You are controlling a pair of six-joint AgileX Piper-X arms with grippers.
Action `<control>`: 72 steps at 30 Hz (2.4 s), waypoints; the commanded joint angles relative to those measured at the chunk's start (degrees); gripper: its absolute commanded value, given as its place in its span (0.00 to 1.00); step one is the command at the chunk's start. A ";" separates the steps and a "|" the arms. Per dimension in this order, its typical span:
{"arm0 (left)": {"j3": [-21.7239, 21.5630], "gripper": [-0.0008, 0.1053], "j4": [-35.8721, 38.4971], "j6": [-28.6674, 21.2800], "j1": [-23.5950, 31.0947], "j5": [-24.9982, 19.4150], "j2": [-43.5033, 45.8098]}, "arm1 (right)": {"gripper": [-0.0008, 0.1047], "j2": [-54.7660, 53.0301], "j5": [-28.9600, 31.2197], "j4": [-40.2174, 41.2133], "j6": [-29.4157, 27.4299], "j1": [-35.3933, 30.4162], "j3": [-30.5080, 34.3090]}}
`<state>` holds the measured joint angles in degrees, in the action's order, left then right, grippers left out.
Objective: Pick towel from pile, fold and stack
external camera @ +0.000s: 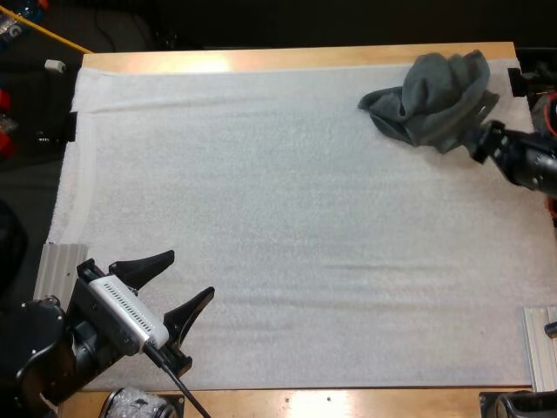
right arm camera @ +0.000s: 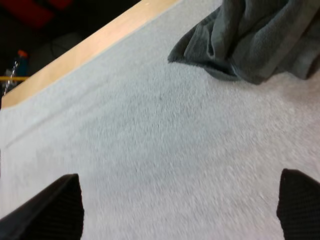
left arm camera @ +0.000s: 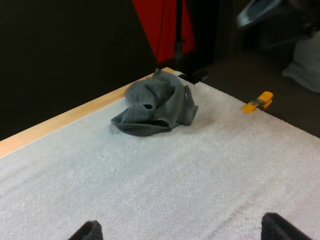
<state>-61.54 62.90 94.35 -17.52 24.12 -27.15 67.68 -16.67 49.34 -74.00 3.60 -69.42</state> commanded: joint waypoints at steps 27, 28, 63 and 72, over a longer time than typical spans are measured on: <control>-0.35 0.59 -0.13 2.30 -0.31 0.20 -0.19 | 0.53 38.01 -0.25 -34.36 21.83 0.06 -0.31; -0.35 0.59 -0.13 2.30 -0.31 0.20 -0.19 | 0.53 39.00 -0.25 -35.67 22.80 0.06 -0.31; -0.35 0.59 -0.13 4.00 -0.31 0.56 -0.19 | 0.01 20.98 -9.08 -42.21 12.03 0.71 -1.76; -0.35 0.59 1.29 4.00 -0.31 2.43 -0.19 | 0.01 5.22 -15.24 -38.49 12.02 0.71 -1.74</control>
<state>-61.54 63.99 97.78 -17.52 25.72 -27.15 73.73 -30.49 10.51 -60.84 4.18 -70.63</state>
